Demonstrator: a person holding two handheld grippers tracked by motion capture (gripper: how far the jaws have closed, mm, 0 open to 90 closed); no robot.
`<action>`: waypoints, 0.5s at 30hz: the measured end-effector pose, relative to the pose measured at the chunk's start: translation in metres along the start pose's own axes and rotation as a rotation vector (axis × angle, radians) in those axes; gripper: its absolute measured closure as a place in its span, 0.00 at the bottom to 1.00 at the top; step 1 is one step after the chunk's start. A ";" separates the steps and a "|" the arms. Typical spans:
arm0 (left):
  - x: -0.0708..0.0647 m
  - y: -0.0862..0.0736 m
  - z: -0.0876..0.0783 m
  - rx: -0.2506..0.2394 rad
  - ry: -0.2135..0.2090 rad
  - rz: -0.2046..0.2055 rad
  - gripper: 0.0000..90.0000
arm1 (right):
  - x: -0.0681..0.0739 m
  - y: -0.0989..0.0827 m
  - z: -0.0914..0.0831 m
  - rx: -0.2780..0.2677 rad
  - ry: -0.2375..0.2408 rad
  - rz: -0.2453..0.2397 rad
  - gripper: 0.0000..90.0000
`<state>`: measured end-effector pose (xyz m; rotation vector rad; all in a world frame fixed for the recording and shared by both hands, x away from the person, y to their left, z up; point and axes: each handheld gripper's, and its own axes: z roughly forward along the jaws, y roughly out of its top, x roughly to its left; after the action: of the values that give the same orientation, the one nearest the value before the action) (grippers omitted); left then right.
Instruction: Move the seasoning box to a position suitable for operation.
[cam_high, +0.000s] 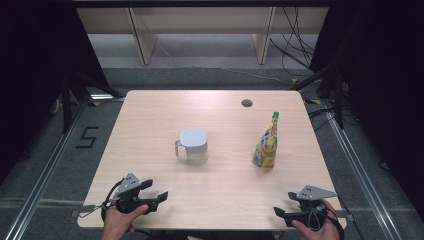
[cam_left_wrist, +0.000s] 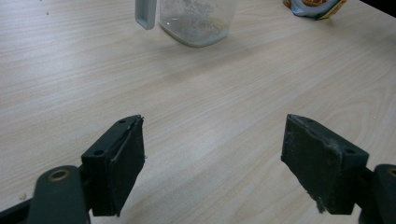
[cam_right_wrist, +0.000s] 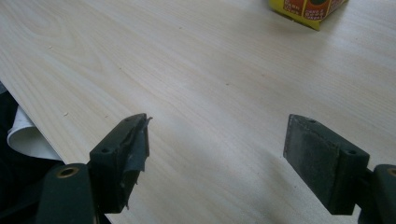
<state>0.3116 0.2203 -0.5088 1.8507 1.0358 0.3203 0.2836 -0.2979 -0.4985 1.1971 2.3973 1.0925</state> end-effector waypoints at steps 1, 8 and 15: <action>-0.001 0.000 0.000 -0.002 0.007 -0.009 0.23 | 0.000 0.000 0.000 0.001 0.000 0.000 0.26; 0.000 0.000 0.000 -0.001 0.002 -0.009 0.23 | 0.002 0.000 0.000 0.002 0.004 0.020 0.26; 0.001 0.001 -0.002 0.003 0.003 0.002 0.23 | 0.000 0.000 0.000 -0.005 0.005 0.002 0.26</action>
<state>0.3116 0.2219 -0.5076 1.8546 1.0376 0.3226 0.2837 -0.2979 -0.4982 1.1968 2.3960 1.1029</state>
